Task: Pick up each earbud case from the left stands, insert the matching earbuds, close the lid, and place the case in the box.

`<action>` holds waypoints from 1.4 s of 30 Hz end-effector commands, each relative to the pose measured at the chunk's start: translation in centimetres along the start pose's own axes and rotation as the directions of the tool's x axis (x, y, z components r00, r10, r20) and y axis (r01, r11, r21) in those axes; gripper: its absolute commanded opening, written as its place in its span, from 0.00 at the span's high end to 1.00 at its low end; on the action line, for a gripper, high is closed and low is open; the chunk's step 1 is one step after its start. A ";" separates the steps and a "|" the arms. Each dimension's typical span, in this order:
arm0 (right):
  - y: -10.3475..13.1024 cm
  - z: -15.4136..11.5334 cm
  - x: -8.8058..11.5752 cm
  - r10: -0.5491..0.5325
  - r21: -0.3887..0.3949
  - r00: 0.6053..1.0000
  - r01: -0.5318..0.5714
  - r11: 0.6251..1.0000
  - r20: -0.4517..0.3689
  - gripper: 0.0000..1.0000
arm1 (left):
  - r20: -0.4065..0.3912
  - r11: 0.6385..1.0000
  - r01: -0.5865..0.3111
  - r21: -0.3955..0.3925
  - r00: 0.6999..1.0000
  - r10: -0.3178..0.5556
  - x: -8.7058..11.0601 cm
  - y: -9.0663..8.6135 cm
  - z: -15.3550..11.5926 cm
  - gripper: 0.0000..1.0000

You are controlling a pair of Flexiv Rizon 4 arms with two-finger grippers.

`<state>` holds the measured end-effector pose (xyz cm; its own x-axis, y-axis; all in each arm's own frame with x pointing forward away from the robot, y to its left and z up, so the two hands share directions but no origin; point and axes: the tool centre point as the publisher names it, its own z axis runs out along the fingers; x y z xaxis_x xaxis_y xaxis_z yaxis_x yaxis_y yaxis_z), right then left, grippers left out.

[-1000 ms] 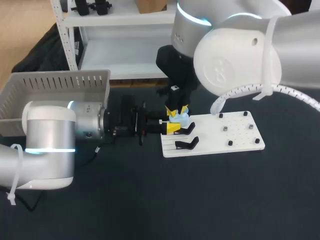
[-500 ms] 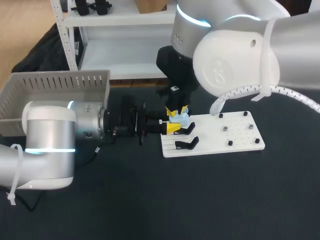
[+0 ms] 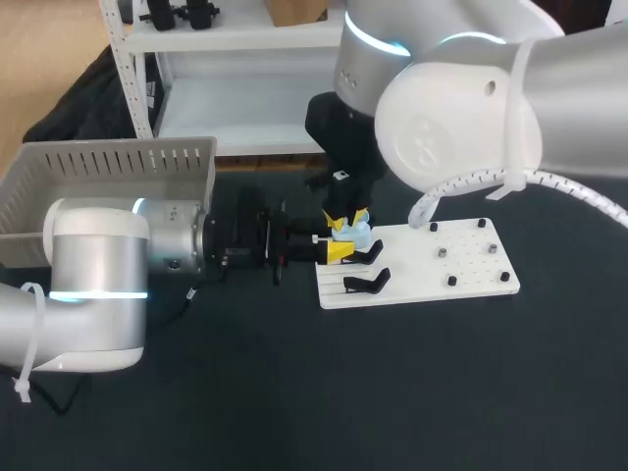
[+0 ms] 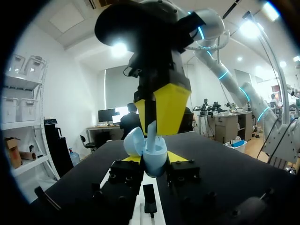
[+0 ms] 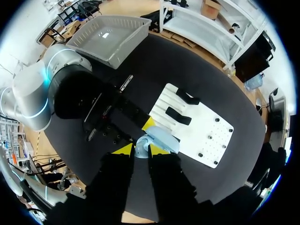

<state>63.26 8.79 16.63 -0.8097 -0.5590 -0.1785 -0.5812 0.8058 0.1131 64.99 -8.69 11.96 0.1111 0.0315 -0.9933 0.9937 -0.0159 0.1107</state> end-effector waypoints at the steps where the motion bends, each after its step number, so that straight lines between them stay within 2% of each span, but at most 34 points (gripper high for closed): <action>1: 0.1 0.2 -0.2 0.002 0.003 1.000 -0.002 1.000 -0.007 1.00 | -0.002 1.000 -0.001 -0.005 1.000 0.001 0.0 -0.1 0.1 1.00; 7: 0.1 0.3 -0.3 0.000 0.006 1.000 0.000 1.000 -0.018 0.99 | -0.002 1.000 -0.001 -0.005 1.000 0.001 0.0 -0.1 0.1 1.00; 8: 0.1 0.3 -0.3 0.001 0.006 1.000 0.000 1.000 -0.018 0.80 | -0.002 1.000 -0.001 -0.005 1.000 0.001 0.0 -0.1 0.1 1.00; 9: 0.1 0.3 -0.3 0.001 0.007 1.000 -0.001 1.000 -0.018 0.69 | -0.002 1.000 -0.001 -0.005 1.000 0.001 0.0 -0.1 0.1 1.00; 14: 0.3 -0.1 -0.2 0.000 0.012 1.000 0.000 1.000 -0.019 0.55 | -0.002 1.000 -0.001 -0.005 1.000 0.001 0.0 -0.1 0.1 1.00; 15: 0.3 -0.3 -0.2 -0.001 0.014 1.000 0.002 1.000 -0.018 0.50 | -0.002 1.000 -0.001 -0.005 1.000 0.001 0.0 -0.1 0.1 1.00; 16: 0.4 -0.5 -0.1 -0.003 0.014 1.000 0.003 1.000 -0.016 0.39 | -0.002 1.000 -0.001 -0.005 1.000 0.001 0.0 -0.1 0.1 1.00; 17: 0.5 -0.7 0.0 -0.004 0.014 1.000 0.004 1.000 -0.014 0.35 | -0.002 1.000 -0.001 -0.005 1.000 0.001 0.0 -0.1 0.1 1.00; 24: 0.6 -3.0 0.0 -0.002 0.016 1.000 0.002 1.000 0.031 0.18 | -0.002 1.000 -0.001 -0.005 1.000 0.001 0.0 -0.1 0.1 1.00; 25: 0.3 -3.3 -0.2 0.013 0.026 0.999 -0.014 1.000 0.037 0.09 | -0.002 1.000 -0.001 -0.005 1.000 0.001 0.0 -0.1 0.1 1.00; 27: -0.7 -3.6 -0.7 0.057 0.051 0.997 -0.059 0.997 0.047 0.00 | -0.002 1.000 -0.001 -0.005 1.000 0.001 0.0 -0.1 0.1 1.00; 35: -5.1 -3.5 -2.8 0.204 0.085 0.977 -0.208 0.974 0.061 0.00 | -0.002 1.000 -0.001 -0.005 1.000 0.001 0.0 -0.1 0.1 1.00; 42: -7.7 -2.4 -3.7 0.256 0.097 0.966 -0.258 0.961 0.036 0.00 | -0.002 1.000 -0.001 -0.005 1.000 0.001 0.0 -0.1 0.1 1.00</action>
<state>69.36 4.00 19.02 -0.9240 -0.3253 -0.2012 -0.3423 0.9379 0.0558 65.00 -8.72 11.98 0.1114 0.0316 -0.9933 0.9937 -0.0156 0.1109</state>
